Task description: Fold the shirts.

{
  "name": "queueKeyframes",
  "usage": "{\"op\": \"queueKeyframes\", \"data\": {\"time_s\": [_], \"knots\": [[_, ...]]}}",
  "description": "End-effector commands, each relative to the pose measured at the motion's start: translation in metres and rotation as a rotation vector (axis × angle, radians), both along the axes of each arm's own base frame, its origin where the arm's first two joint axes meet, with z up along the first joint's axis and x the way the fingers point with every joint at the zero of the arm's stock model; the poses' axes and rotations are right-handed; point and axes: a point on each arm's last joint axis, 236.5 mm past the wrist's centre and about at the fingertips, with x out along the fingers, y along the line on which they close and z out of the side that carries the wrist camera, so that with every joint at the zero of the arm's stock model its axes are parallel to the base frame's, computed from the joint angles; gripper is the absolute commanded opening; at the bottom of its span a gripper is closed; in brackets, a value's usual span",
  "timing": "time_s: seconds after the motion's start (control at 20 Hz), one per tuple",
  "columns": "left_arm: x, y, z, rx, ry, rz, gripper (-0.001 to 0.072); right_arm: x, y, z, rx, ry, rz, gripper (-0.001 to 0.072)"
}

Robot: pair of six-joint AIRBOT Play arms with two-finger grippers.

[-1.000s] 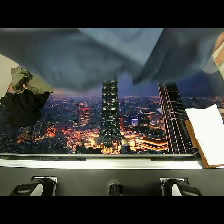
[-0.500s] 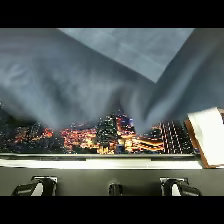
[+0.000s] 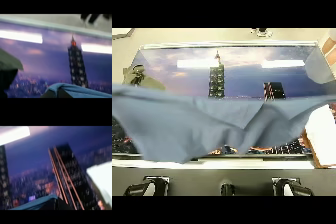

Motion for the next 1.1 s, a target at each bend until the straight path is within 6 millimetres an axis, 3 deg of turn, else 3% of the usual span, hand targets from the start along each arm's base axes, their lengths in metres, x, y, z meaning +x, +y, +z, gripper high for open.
{"op": "queueKeyframes", "data": {"time_s": [0.0,0.15,0.25,0.4,0.55,0.6,0.7,0.8,0.9,0.95,1.0,1.05], "knots": [[0.008,-0.012,-0.070,-0.033,0.161,-0.069,0.0023,-0.001,0.009,-0.058,0.062,0.203,0.049,0.0038],[0.043,-0.005,-0.081,-0.040,0.154,-0.064,0.0024,0.041,-0.001,-0.073,0.077,0.174,0.036,0.0038],[0.080,-0.004,-0.088,-0.058,0.130,-0.078,0.0023,0.082,-0.003,-0.091,0.127,0.183,0.040,0.0038],[0.146,-0.005,-0.109,-0.080,0.132,-0.105,0.0023,0.175,0.002,-0.117,0.269,0.088,0.059,0.0038],[0.220,-0.005,-0.127,-0.076,0.110,-0.103,0.0024,0.269,-0.013,-0.131,0.413,-0.127,-0.017,0.0038],[0.241,-0.007,-0.141,-0.080,0.121,-0.105,0.0024,0.293,-0.020,-0.141,0.459,-0.172,-0.058,0.0038],[0.273,-0.021,-0.192,-0.092,0.203,-0.128,0.0025,0.326,-0.027,-0.187,0.578,-0.164,-0.135,0.0039],[0.289,-0.043,-0.251,-0.131,0.303,-0.154,0.0025,0.337,-0.016,-0.247,0.700,-0.050,-0.171,0.0040],[0.292,-0.068,-0.294,-0.207,0.386,-0.176,0.0027,0.335,0.002,-0.292,0.807,0.073,-0.177,0.0041],[0.293,-0.077,-0.307,-0.247,0.412,-0.181,0.0067,0.334,0.007,-0.307,0.833,0.111,-0.181,0.0118],[0.293,-0.082,-0.313,-0.273,0.425,-0.182,0.0278,0.332,0.010,-0.314,0.837,0.131,-0.171,0.0346],[0.293,-0.083,-0.315,-0.285,0.432,-0.176,0.0579,0.329,0.011,-0.313,0.819,0.137,-0.139,0.0627]]}}
